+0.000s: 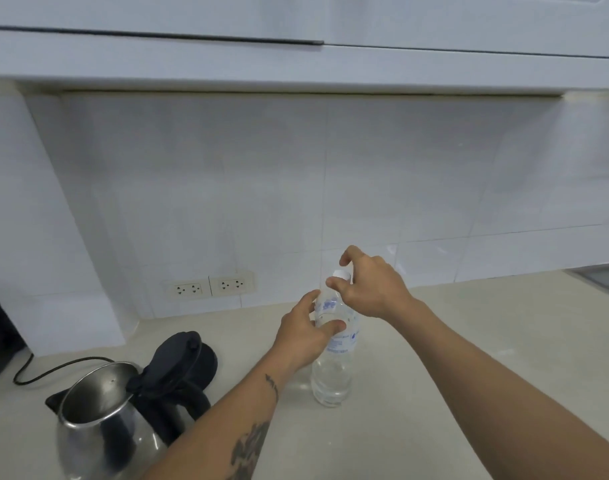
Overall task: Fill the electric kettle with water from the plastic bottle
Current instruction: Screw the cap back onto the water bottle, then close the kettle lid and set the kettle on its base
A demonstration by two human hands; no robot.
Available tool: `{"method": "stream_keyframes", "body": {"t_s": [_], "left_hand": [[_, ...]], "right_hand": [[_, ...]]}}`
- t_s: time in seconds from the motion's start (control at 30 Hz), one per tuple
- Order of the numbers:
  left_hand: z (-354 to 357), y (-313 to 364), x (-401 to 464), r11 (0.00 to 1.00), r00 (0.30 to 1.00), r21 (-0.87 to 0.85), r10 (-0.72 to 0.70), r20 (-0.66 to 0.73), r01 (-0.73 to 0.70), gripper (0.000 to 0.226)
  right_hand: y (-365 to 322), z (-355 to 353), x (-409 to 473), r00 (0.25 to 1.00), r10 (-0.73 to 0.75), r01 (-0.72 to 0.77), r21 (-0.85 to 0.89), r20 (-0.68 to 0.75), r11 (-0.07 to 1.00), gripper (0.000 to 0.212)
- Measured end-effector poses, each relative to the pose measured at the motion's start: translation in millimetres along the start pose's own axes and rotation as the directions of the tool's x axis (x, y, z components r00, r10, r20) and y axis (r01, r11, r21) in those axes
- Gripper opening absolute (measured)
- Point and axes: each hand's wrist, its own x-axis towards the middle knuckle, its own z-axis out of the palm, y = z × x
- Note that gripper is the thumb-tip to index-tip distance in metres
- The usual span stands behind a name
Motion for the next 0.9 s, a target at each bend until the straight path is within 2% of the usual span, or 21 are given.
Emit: {"method": "stream_keyframes", "body": {"t_s": [0.07,0.13,0.3,0.37,0.47,0.57,0.63,0.73,0.9], "left_hand": [[-4.6,4.4,-1.4,0.997,1.0,0.083,0.001,0.008,-0.002,0.085],[-11.6,10.2,-6.3,0.991,0.999,0.129,0.032,0.005,-0.032,0.084],[-58.1,28.3,-31.2,0.966,0.964,0.124,0.242,-0.112,-0.228,0.052],[-87.8,26.4,-42.7,0.953,0.941,0.123,0.294,-0.167,-0.276,0.041],[-138.0,11.0,-59.2,0.952,0.92,0.114,0.305,-0.246,-0.285,0.03],[-186.5,-13.2,-75.1,0.961,0.914,0.101,0.277,-0.297,-0.258,0.027],[-215.2,-30.6,-86.1,0.966,0.911,0.104,0.259,-0.32,-0.238,0.026],[-250.9,-56.7,-101.9,0.972,0.911,0.109,0.233,-0.341,-0.208,0.026],[-295.9,-101.1,-121.7,0.984,0.919,0.096,0.173,-0.355,-0.148,0.026]], "right_hand": [[-2.4,-7.1,-8.3,0.999,-0.013,0.016,0.053,-0.051,0.998,0.044],[-9.9,-12.0,-19.0,0.995,-0.041,0.055,0.155,-0.095,0.986,0.039],[-40.0,-5.6,-47.9,0.988,-0.046,0.102,0.394,-0.149,0.913,0.028],[-55.8,6.0,-59.1,0.994,-0.023,0.071,0.49,-0.104,0.869,0.025],[-82.8,33.2,-78.6,0.997,0.023,-0.064,0.605,0.075,0.794,0.027],[-111.0,68.3,-96.1,0.961,0.055,-0.22,0.627,0.272,0.747,0.039],[-130.3,90.7,-106.1,0.935,0.08,-0.298,0.641,0.346,0.707,0.047],[-159.8,115.7,-118.0,0.916,0.123,-0.371,0.687,0.383,0.625,0.046],[-203.6,140.1,-126.3,0.931,0.197,-0.364,0.767,0.306,0.529,0.015]]}}
